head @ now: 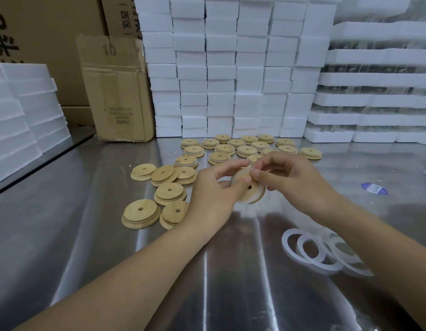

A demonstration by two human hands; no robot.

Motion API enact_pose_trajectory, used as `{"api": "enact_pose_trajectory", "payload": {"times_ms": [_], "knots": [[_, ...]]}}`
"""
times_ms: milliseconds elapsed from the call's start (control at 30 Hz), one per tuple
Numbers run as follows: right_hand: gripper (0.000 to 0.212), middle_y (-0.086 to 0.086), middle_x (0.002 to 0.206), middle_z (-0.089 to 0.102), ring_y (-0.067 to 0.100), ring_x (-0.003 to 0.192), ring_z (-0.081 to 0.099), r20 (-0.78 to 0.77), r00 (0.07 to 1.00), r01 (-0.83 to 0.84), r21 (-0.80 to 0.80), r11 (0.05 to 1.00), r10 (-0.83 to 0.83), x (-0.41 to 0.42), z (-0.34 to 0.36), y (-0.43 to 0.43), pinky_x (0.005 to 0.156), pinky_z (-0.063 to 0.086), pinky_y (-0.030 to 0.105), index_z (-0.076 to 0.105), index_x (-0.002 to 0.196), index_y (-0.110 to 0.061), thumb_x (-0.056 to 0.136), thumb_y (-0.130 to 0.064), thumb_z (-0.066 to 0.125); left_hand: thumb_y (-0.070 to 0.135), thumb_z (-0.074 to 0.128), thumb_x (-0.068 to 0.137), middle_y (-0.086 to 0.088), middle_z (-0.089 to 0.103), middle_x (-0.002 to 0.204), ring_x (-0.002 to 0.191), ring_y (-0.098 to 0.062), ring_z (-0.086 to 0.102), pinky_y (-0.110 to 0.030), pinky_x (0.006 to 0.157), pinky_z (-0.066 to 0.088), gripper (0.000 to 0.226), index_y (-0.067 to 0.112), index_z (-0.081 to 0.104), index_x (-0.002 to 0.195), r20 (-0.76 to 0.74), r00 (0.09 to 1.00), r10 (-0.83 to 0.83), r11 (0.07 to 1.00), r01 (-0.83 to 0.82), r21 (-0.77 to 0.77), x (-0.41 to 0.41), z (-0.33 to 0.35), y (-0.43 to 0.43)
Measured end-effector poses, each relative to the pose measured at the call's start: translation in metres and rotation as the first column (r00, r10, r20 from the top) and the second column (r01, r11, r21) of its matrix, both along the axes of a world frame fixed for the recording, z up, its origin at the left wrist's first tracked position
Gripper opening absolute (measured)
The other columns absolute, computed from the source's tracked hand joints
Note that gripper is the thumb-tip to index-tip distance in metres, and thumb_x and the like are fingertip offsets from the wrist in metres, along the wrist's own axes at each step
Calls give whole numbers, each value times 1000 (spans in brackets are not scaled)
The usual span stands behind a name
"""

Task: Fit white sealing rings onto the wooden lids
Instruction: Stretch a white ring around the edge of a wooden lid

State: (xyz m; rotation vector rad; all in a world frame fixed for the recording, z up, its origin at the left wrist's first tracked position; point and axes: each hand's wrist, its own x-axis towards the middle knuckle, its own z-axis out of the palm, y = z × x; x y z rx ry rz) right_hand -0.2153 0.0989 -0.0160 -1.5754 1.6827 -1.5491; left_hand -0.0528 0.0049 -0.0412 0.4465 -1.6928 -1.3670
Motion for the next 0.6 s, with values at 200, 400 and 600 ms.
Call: {"api": "enact_pose_trajectory", "payload": {"times_ms": [200, 400, 600], "knots": [[7, -2, 87, 78, 2, 76, 69, -52, 998, 35, -13, 999, -36, 2, 1, 0, 69, 49, 11, 77, 91, -11, 96, -15, 75, 4, 79, 93, 5, 83, 108, 103, -13, 78, -34, 87, 65, 25, 20, 83, 111, -1, 1000, -1, 1000, 2, 21, -1, -1, -2], [14, 7, 92, 77, 9, 80, 64, 78, 993, 88, 60, 994, -93, 0, 7, 3, 73, 51, 23, 76, 81, -14, 93, -22, 78, 7, 81, 92, 2, 82, 114, 95, -15, 80, -36, 83, 66, 25, 16, 82, 115, -17, 1000, -1, 991, 3, 130, 0, 3, 0], [21, -2, 88, 77, 6, 81, 69, 163, 984, 46, 146, 988, -70, -1, 9, 5, 84, 49, 33, 72, 72, -27, 90, -33, 80, 5, 79, 92, -4, 82, 111, 98, -12, 79, -23, 73, 62, 23, 12, 82, 113, -106, 994, 19, 969, 8, 249, 0, 5, 3]]}}
